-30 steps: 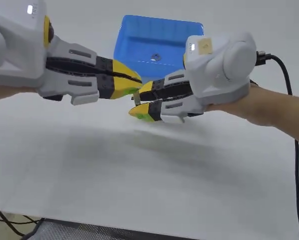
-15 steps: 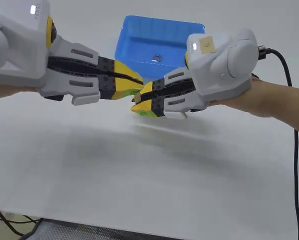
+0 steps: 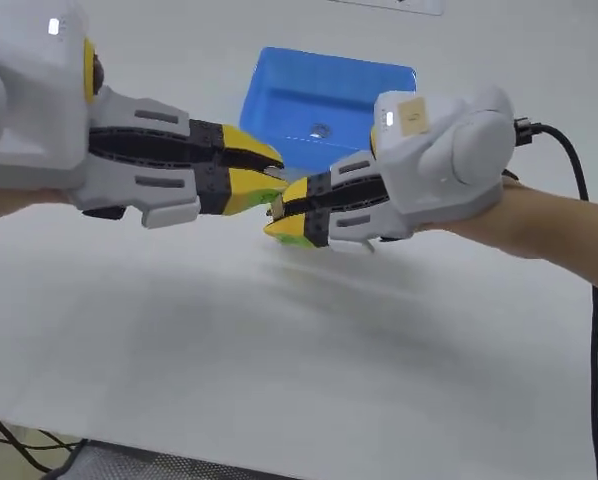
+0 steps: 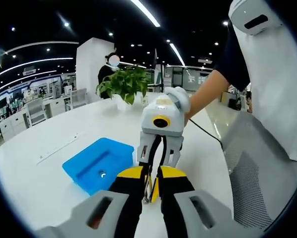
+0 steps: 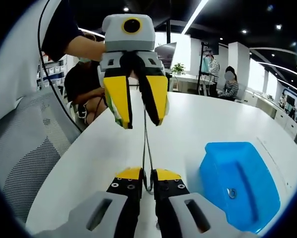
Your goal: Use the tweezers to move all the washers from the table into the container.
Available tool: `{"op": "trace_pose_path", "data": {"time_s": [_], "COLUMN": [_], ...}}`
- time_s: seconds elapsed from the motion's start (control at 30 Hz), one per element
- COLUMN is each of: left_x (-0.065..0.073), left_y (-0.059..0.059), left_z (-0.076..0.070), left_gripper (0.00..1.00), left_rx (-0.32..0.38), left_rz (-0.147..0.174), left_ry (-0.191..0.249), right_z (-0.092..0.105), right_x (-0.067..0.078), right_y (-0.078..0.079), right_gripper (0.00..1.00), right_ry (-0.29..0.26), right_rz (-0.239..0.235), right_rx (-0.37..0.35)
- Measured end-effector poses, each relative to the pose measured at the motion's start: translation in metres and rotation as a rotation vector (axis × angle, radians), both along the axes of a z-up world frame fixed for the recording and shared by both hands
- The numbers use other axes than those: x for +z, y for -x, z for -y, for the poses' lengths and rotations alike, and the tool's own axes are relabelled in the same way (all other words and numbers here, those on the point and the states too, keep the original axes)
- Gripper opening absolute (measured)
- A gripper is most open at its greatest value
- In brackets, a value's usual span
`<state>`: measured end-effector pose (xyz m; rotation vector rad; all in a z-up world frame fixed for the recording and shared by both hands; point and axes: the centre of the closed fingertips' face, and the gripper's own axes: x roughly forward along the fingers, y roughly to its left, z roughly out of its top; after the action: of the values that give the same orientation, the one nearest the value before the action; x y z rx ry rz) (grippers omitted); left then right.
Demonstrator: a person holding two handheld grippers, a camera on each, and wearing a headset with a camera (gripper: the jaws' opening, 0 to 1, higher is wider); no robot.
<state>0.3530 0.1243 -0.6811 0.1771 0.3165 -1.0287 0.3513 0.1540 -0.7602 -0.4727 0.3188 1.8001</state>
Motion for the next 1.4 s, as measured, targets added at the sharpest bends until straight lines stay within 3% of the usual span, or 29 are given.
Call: {"op": "trace_pose_path", "data": {"time_s": [0.23,0.43,0.53,0.67,1.1,1.23,1.4], "left_x": [0.005,0.015,0.021,0.018,0.012,0.009,0.006], "left_y": [0.013,0.015,0.022,0.029,0.041,0.042,0.039], "left_z": [-0.011,-0.016,-0.013,-0.011,-0.014,-0.009,-0.011], "left_gripper": [0.25,0.36,0.41,0.47,0.64,0.69,0.79], "left_rx": [0.040,0.064,0.064,0.060,0.098,0.102,0.122], "left_rz": [-0.010,0.016,0.008,0.004,-0.001,-0.004,0.008], "left_ry": [0.026,0.013,0.053,0.042,0.020,0.019,0.004], "right_z": [0.001,0.006,0.009,0.013,0.019,0.017,0.018], "right_x": [0.022,0.038,0.054,0.071,0.103,0.103,0.085], "right_y": [0.007,0.001,-0.007,-0.021,-0.066,-0.083,-0.115], "right_gripper": [0.09,0.09,0.09,0.09,0.09,0.09,0.09], "right_ry": [-0.036,-0.055,-0.082,-0.106,-0.138,-0.135,-0.114], "right_rz": [-0.014,0.002,0.018,0.033,0.111,0.128,0.123], "right_rx": [-0.009,-0.036,-0.061,-0.097,-0.158,-0.174,-0.237]}}
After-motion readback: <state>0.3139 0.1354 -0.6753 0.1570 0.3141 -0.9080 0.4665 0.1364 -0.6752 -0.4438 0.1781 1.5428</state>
